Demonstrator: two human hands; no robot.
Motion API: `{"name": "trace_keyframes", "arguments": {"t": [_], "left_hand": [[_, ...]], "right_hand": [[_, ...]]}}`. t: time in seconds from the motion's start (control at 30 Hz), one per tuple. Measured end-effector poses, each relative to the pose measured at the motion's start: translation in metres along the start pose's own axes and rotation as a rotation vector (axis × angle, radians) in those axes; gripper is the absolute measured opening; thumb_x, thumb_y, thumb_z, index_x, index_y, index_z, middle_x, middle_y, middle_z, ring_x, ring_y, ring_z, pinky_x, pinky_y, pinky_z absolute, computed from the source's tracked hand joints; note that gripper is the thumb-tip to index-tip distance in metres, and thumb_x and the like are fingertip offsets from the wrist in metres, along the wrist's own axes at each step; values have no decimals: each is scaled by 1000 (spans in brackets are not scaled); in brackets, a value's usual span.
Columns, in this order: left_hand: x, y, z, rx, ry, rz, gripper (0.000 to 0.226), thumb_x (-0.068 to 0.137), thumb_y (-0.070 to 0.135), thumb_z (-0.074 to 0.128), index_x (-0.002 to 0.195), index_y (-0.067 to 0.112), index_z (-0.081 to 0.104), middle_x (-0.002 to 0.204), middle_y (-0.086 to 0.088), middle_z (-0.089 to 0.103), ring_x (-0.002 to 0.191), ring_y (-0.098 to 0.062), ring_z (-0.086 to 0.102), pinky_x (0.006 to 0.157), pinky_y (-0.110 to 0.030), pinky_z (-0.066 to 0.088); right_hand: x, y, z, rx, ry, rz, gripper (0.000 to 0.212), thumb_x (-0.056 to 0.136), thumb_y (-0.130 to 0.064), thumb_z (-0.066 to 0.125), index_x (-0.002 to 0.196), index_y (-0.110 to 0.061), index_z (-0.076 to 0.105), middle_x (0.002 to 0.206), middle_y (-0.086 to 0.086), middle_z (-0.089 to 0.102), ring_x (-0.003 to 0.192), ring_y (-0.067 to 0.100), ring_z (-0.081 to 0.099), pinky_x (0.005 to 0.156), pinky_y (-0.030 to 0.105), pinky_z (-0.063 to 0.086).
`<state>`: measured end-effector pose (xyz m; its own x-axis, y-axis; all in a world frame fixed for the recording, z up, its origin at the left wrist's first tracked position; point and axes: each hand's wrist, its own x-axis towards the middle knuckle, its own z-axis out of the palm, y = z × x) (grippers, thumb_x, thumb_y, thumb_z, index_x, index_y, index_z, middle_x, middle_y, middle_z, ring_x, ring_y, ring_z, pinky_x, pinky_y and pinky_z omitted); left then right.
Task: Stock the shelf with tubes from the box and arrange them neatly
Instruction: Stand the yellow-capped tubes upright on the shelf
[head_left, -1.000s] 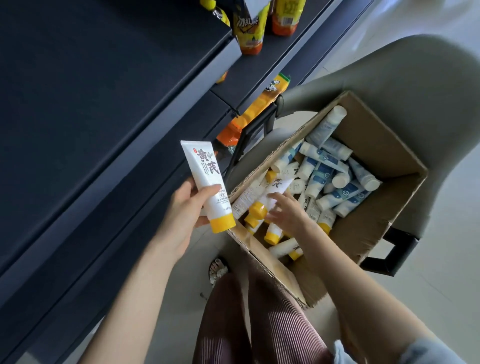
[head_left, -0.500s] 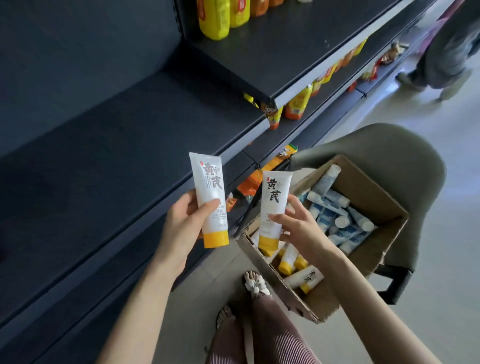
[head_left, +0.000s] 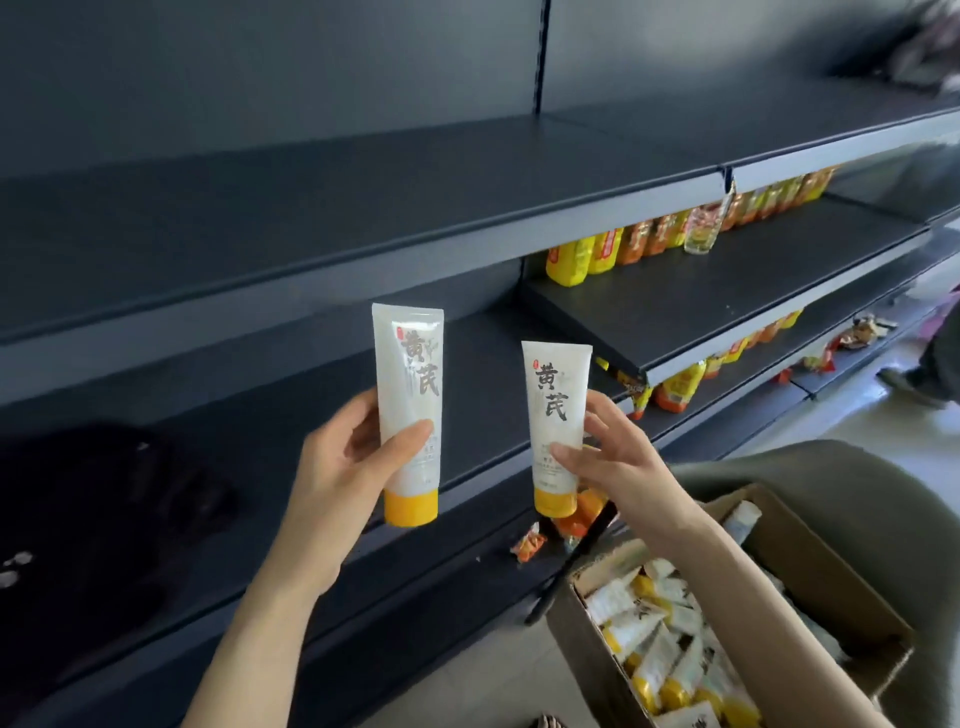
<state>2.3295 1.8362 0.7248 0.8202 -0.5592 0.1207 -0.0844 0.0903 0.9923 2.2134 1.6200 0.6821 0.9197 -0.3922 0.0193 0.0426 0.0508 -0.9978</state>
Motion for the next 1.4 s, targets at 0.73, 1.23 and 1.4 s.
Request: {"name": "trace_keyframes", "arguments": {"t": [0.73,1.23,1.4], "left_hand": [[-40,133,-75,7,604,481,35,73,18,62,107,24,71,113,-4,70,103,-24,67,78,-38,58],[-30,192,-249,271,607,581,38,74,26,69,112,29,67,118,4,68,112,-15,62,91,-43,53],[-23,210,-315,276,600,564,38,72,28,67,110,33,67,115,8,69,109,-11,64,92,-39,46]], "right_hand": [[112,-161,76,316,-523,-290,42,78,-21,70,118,-20,61,124,18,60,109,35,62,75,38,55],[195,-208,283,273,-506,-365,29,90,1,57,115,-13,54,107,5,65,96,20,65,76,33,54],[225,-201,367,149,-434,-340,34,90,1,59,122,-8,52,110,4,64,100,23,64,83,39,55]]}}
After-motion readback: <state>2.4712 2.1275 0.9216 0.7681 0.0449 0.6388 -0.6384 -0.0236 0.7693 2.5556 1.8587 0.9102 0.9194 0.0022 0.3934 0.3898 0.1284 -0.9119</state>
